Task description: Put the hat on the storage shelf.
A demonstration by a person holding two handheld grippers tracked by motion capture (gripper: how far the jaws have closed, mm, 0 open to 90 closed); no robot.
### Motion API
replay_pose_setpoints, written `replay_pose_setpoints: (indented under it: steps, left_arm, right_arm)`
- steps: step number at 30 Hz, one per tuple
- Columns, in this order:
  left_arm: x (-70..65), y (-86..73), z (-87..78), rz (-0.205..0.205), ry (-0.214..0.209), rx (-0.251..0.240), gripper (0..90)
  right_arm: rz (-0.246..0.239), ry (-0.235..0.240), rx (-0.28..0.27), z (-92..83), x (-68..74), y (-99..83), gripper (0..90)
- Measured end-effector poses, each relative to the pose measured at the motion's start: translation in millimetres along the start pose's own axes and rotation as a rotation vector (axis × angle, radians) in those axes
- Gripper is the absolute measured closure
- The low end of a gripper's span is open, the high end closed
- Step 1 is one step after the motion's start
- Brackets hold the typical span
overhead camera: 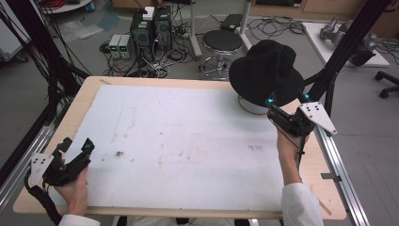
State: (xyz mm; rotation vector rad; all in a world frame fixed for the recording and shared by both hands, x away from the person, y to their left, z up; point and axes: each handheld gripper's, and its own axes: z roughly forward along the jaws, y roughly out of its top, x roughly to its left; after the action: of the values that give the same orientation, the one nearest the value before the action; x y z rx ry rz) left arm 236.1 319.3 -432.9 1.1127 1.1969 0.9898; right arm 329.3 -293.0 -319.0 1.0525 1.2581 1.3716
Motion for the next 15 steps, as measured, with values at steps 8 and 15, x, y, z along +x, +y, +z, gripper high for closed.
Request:
replay_pose_setpoints:
  steps: [8,15]
  left_arm:
    - [0.7,0.2,-0.4,-0.002,0.005,-0.001,24.3]
    - [1.5,0.1,-0.5,-0.004,0.007,0.002,24.3]
  right_arm:
    - [0.013,-0.010,0.044,-14.8,2.8,-14.6,12.1]
    - [0.020,-0.009,0.063,-23.3,2.6,-22.9,11.5]
